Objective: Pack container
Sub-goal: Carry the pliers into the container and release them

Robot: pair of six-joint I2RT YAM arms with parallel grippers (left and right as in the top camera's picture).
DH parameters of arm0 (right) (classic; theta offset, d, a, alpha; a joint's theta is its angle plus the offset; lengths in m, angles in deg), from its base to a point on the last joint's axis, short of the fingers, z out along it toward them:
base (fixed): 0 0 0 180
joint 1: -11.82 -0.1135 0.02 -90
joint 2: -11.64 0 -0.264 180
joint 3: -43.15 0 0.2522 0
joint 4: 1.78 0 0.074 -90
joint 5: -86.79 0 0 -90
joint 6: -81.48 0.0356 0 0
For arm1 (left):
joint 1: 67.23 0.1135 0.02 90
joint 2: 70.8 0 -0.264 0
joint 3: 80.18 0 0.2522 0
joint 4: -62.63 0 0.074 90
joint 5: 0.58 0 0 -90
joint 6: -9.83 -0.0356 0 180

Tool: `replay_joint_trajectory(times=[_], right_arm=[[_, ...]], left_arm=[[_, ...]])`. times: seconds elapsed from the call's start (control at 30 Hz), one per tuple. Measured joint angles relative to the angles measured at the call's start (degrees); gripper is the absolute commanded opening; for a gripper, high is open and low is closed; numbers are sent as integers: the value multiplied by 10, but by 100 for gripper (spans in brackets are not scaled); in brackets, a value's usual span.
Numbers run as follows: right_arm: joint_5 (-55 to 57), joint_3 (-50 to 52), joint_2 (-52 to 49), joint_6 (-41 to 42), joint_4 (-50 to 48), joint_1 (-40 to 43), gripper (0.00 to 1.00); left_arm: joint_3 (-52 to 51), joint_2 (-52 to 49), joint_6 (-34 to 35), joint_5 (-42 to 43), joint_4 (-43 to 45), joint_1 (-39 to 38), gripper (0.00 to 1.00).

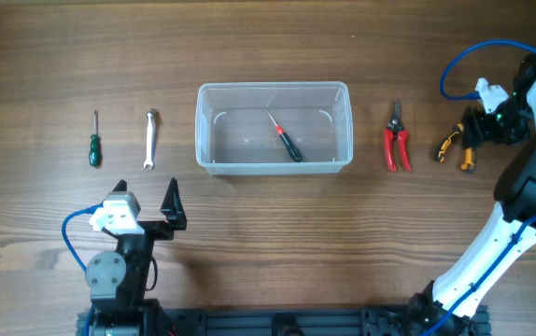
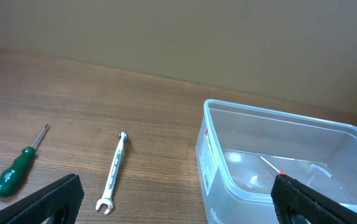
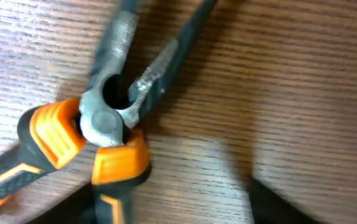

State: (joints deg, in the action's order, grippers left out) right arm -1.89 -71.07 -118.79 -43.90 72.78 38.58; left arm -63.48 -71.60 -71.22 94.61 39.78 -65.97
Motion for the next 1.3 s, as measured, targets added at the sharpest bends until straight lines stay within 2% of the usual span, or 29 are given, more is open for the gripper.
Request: replay_joint_trajectory(times=[0.17,0.27,0.33,0.43,0.57,0.7,1.03,1.3], right_arm=[[-3,0,0,12,0,0,46],[-4,0,0,18,1,0,27],[-9,0,0,23,2,0,20],[-10,1,0,26,2,0,16],[-11,1,0,30,2,0,15],[-12,1,0,32,2,0,4],[-13,-26,-1,56,30,-5,4],[-13,-211,14,62,129,-79,4]], left_arm=[[0,0,0,0,0,0,100],[0,0,0,0,0,0,100],[0,0,0,0,0,0,100],[0,0,0,0,0,0,100],[0,0,0,0,0,0,100],[0,0,0,0,0,0,100],[0,0,0,0,0,0,100],[0,0,0,0,0,0,100]])
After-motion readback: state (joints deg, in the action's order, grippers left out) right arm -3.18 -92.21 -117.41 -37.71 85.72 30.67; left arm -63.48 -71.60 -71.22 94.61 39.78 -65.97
